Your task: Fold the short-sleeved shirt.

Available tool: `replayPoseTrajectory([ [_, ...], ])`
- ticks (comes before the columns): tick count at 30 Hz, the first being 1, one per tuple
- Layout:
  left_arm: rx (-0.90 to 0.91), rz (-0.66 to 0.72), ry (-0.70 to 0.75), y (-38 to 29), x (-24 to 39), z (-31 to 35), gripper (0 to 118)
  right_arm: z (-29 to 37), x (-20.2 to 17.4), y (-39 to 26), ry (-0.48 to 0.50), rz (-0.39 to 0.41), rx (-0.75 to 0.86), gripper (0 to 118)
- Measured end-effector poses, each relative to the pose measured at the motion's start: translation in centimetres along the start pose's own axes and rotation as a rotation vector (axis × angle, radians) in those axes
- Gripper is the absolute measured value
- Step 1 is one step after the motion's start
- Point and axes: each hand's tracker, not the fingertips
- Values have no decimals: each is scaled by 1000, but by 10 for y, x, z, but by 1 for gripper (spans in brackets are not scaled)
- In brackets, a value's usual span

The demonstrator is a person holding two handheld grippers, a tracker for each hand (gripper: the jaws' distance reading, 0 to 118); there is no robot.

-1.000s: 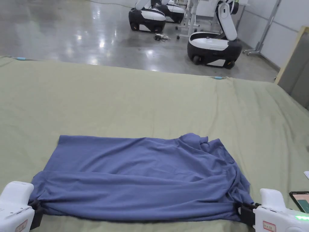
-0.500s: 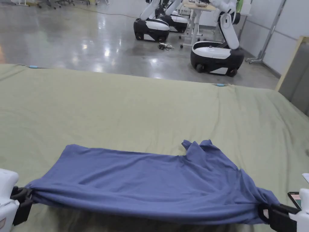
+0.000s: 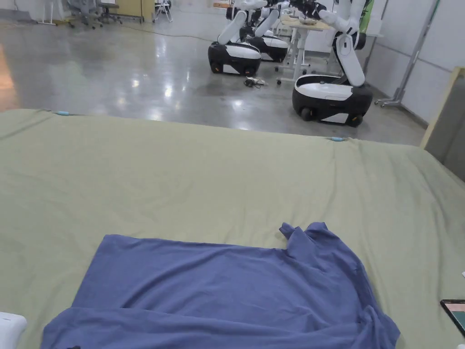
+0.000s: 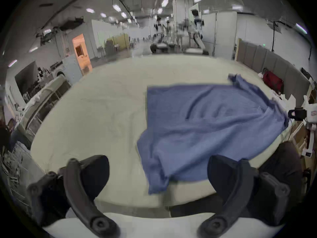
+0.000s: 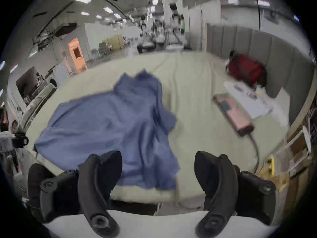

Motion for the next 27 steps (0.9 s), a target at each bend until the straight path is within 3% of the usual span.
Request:
replayPoseTrajectory([
  [5, 263, 33, -44, 26, 24, 19, 113, 40, -48, 34, 59, 81, 318, 94],
  [6, 305, 34, -39, 33, 30, 19, 108, 42, -59, 40, 60, 89, 348, 89],
  [7, 302, 35, -34, 38, 34, 16, 93, 39, -68, 46, 54, 78, 332, 69],
  [8, 268, 41, -27, 46, 39, 9, 65, 35, -75, 51, 66, 72, 331, 37],
  [9, 244, 43, -11, 52, 43, 2, 22, 31, -80, 53, 77, 68, 337, 8],
  [10, 213, 29, -2, 57, 46, -8, 13, 25, -86, 54, 69, 77, 340, 8],
  [12, 192, 10, 4, 63, 48, -25, 12, 16, -93, 57, 75, 116, 331, 8],
  [15, 89, 10, -18, 76, 39, -60, 9, 5, -93, 57, 131, 80, 287, 8],
  [21, -19, -20, 28, 117, 20, -150, 9, -17, -87, 61, 115, 96, 244, 8],
  [22, -33, -16, 42, 124, 15, -167, 15, -21, -85, 62, 107, 97, 238, 8],
  [23, -74, -24, 76, 132, 11, -189, 41, -26, -83, 63, 101, 99, 233, 8],
  [24, -101, -49, 97, 138, 10, -209, 90, -30, -81, 65, 95, 102, 227, 8],
  [25, -130, -74, 111, 143, 9, -225, 106, -34, -79, 67, 87, 103, 221, 8],
  [27, -130, -90, 176, 151, 8, -256, 104, -41, -74, 71, 74, 105, 212, 8],
])
